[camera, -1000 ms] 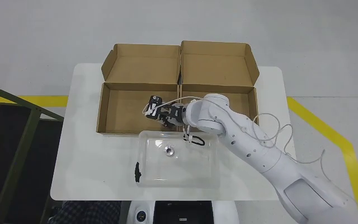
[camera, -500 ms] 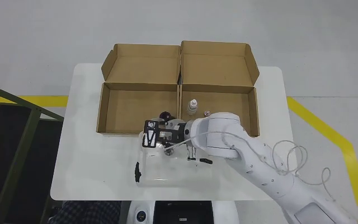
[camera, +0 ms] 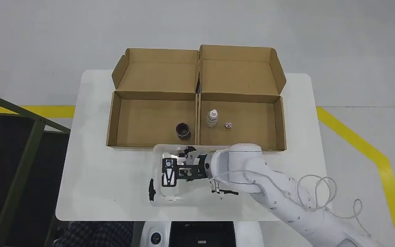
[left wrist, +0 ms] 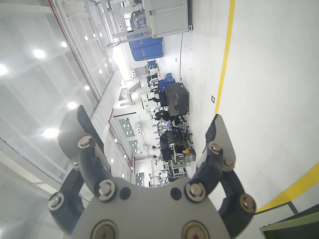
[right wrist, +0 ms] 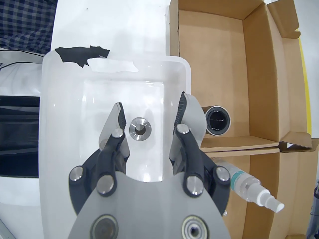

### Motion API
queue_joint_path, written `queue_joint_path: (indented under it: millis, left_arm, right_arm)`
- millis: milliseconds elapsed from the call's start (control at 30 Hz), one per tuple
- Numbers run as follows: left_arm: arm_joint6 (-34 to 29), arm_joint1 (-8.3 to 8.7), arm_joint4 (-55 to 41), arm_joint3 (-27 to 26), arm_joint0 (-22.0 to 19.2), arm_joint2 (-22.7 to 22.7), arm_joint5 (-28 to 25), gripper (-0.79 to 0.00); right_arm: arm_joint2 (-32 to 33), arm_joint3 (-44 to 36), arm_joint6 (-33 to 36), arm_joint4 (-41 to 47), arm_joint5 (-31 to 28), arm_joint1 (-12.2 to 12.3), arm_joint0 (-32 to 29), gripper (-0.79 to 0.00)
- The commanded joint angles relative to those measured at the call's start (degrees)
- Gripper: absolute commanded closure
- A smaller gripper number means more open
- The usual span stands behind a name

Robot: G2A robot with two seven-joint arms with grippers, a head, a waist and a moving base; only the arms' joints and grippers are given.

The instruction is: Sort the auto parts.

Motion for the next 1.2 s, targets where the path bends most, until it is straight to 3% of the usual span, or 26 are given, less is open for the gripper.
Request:
queue_joint_path:
  millis: [0,1033,1133,1167]
  left_arm:
    - [0.0,0.0,0.0,0.0,0.0,0.0,0.0,-0.785]
    - [0.0,0.0,0.0,0.0,0.0,0.0,0.0,-0.785]
    - [0.0,0.0,0.0,0.0,0.0,0.0,0.0,-0.785]
    - [0.0,0.0,0.0,0.0,0.0,0.0,0.0,-0.785]
  right_arm:
    - [0.09,0.64,-0.27,-0.41,0.04,0.09,-0.37,-0.385]
    - [-1.33,10.67,-3.91,-4.75,0.51,0.14,-2.65,-0.391]
    - [-1.4,11.13,-4.33,-4.88,0.8,0.04,-2.53,-0.382]
    - [-1.38,11.25,-4.45,-4.92,0.88,0.01,-2.5,-0.342]
